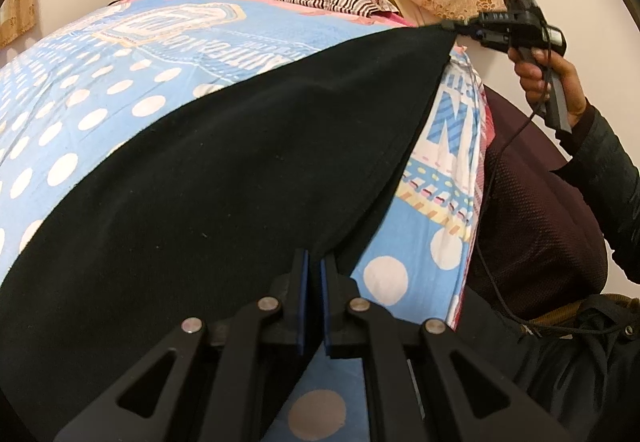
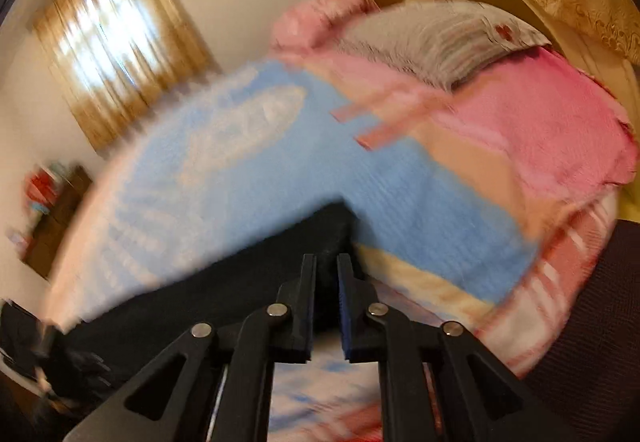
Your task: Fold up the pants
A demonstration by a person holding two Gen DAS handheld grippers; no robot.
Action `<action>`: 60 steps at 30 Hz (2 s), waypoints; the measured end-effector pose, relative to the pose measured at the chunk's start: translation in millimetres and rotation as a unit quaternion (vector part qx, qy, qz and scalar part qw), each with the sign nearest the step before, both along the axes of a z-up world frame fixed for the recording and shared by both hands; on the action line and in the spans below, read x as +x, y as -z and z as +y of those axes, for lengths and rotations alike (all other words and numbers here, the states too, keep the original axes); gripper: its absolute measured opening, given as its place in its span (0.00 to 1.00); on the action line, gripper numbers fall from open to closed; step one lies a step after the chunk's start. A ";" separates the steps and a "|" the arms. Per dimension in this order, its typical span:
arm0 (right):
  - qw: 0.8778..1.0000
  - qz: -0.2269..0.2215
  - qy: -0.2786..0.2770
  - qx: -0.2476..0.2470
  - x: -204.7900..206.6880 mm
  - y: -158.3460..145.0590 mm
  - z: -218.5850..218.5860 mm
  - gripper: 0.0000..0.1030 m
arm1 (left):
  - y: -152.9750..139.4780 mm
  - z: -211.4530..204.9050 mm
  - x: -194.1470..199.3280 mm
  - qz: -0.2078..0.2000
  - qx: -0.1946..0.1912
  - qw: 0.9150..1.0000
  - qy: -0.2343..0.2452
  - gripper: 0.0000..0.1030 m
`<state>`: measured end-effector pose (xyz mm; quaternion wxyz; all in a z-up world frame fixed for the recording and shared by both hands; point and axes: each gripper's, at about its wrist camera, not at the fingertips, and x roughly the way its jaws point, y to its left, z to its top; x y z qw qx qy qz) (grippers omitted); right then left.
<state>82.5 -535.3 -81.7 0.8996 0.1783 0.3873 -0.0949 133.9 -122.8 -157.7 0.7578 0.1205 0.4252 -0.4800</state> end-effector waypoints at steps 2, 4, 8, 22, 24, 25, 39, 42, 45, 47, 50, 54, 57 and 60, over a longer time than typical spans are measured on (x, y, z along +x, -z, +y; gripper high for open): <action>0.998 0.026 0.024 -0.050 -2.8 4.0 -6.6 0.45 | -0.3 0.9 0.9 0.001 -0.001 1.000 0.002 0.07; 0.999 0.003 0.032 -0.037 -5.6 -1.9 -16.7 0.49 | -0.4 1.7 1.5 0.000 -0.001 1.000 0.003 0.07; 1.000 -0.014 -0.003 0.011 25.4 -12.8 -30.5 0.48 | -0.9 1.5 1.4 0.000 0.001 1.000 0.003 0.07; 0.998 0.038 -0.044 0.038 101.5 8.8 -20.6 0.02 | -0.8 4.4 2.7 0.004 -0.001 1.000 0.002 0.08; 0.999 0.026 -0.032 0.028 102.8 5.0 -24.0 0.02 | -1.3 3.9 2.7 0.003 0.000 1.000 0.002 0.08; 0.999 0.020 -0.026 0.025 103.3 3.8 -26.3 0.02 | -1.3 3.6 2.6 0.003 0.000 1.000 0.001 0.08; 0.999 -0.030 -0.019 -0.007 55.6 -11.2 -26.3 0.47 | -1.9 -0.3 -3.7 -0.010 0.006 1.000 -0.012 0.08; 0.995 -0.056 -0.079 0.005 33.0 -25.9 -0.5 0.47 | -1.5 1.5 -2.4 -0.006 0.001 1.000 -0.015 0.08; 0.992 -0.022 -0.127 0.004 23.1 -12.7 28.5 0.47 | -2.1 4.8 -2.9 -0.009 0.000 1.000 -0.017 0.09; 0.990 0.030 -0.138 0.018 24.5 12.2 36.2 0.47 | -3.1 6.6 -2.9 -0.009 -0.001 1.000 -0.019 0.09; 0.991 0.035 -0.127 0.008 19.7 23.0 37.9 0.48 | -6.8 11.5 -3.1 -0.009 -0.005 1.000 -0.026 0.12; 0.991 0.033 -0.127 0.004 20.6 6.1 50.6 0.48 | -23.8 33.1 -5.8 -0.031 -0.009 0.998 -0.047 0.13; 0.986 0.018 -0.167 -0.012 27.9 -15.3 85.3 0.48 | -44.0 76.7 -6.1 -0.057 -0.020 0.994 -0.090 0.23; 0.976 0.007 -0.218 -0.015 47.6 -27.0 128.7 0.48 | -55.9 131.6 -3.1 -0.089 -0.008 0.984 -0.156 0.38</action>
